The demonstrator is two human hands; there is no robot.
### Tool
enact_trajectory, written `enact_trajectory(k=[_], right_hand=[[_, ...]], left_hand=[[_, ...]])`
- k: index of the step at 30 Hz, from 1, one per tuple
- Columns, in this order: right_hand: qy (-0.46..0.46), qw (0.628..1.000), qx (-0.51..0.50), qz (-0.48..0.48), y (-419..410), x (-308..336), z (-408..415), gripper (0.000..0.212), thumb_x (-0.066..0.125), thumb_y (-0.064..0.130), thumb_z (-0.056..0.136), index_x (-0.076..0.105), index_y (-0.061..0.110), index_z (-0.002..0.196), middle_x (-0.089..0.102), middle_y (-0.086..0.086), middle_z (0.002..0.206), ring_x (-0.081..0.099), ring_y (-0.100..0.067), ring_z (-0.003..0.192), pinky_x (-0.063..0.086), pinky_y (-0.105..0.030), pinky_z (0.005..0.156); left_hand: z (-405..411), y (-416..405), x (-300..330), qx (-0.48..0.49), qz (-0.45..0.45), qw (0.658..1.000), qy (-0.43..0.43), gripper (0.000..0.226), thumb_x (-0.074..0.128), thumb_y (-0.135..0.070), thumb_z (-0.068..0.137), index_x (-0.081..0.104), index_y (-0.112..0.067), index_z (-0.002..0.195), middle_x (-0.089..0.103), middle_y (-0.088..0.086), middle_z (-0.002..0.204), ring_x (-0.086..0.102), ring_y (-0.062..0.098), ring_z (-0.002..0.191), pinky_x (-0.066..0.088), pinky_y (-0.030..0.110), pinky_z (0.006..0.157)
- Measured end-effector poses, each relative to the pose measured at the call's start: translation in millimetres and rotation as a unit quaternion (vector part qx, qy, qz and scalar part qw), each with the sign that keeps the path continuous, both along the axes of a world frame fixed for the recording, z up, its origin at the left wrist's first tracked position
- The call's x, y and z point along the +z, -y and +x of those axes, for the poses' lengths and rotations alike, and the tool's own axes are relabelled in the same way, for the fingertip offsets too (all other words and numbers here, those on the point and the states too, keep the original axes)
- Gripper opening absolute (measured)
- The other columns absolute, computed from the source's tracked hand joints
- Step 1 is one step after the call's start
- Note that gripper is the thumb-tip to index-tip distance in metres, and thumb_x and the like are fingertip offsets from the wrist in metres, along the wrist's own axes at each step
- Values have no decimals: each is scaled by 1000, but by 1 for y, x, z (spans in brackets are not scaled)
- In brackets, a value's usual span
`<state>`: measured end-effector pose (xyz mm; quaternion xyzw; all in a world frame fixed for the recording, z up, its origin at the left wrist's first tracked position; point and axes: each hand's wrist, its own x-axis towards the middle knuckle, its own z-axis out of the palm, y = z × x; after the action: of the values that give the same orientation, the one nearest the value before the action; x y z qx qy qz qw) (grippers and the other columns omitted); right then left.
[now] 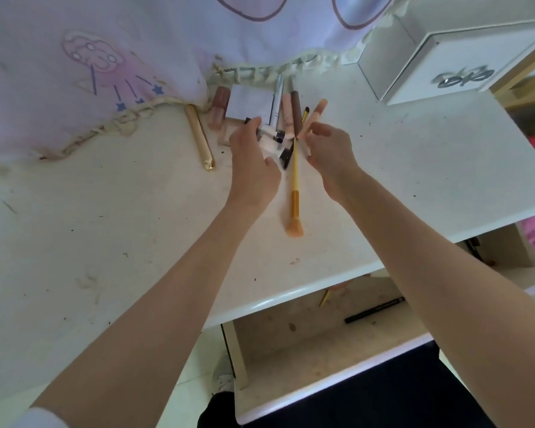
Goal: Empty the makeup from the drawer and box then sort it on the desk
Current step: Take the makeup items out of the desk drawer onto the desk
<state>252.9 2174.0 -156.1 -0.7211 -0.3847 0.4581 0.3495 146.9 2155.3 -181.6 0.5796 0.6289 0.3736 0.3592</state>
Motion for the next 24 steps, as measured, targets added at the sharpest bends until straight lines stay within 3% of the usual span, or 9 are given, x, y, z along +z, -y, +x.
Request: enact_trajectory(k=[5,7,9,12,14,18,21,24], right_hand=[[220,965,127,66,47,-21,10,38,42,13,97,48,8,134,46,-5,140,45,-19,126,29,-23,106],[273,944,160,90,67,-32,13,37,42,13,97,49,8,133,44,-4,141,43,-16,127,23,-15,103],[302,928,188,108,85,-39,16,36,40,14,97,50,8,132,45,-4,140,40,-17,129,22,-15,104],[337,894,258,145,104,-45,20,39,38,10,98,46,8,136,43,-8,144,31,-23,137,17,-28,114],[373,861,316,142,107,-47,22,44,36,10,98,36,12,142,31,-7,151,19,-27,142,10,-38,118],[427,818,374,94,108,-49,26,51,30,21,100,16,22,149,8,-1,158,0,-22,146,-4,-36,116],[436,814,373,85,122,-48,33,48,24,29,102,14,24,149,4,-1,158,-3,-21,145,-7,-36,115],[438,812,377,85,151,-51,50,48,23,31,102,14,24,149,3,-1,158,-3,-20,146,-8,-34,115]], left_hand=[[-12,38,-19,-86,6,987,-139,52,43,-6,94,26,-11,142,18,8,151,17,17,139,11,19,110],[-19,53,-30,-144,8,957,-252,48,37,-16,97,25,-13,144,15,7,154,8,20,143,5,31,115],[-25,67,-36,-193,26,928,-318,45,32,-23,99,29,-16,142,13,6,155,3,22,143,-2,35,115],[-31,88,-34,-217,30,927,-304,43,32,-27,99,33,-17,140,17,4,154,5,20,143,-4,35,114],[-31,98,-32,-224,30,929,-295,46,32,-32,98,32,-17,141,19,2,154,6,19,143,-6,35,114],[-26,106,-33,-219,11,919,-329,55,37,-36,96,21,-15,145,15,1,155,3,19,144,-5,38,114],[-25,107,-33,-212,22,902,-376,55,34,-33,97,18,-13,146,13,5,155,5,23,143,1,42,115],[-25,124,-30,-210,19,905,-370,54,34,-30,98,18,-10,145,16,9,154,8,25,143,3,42,115]])
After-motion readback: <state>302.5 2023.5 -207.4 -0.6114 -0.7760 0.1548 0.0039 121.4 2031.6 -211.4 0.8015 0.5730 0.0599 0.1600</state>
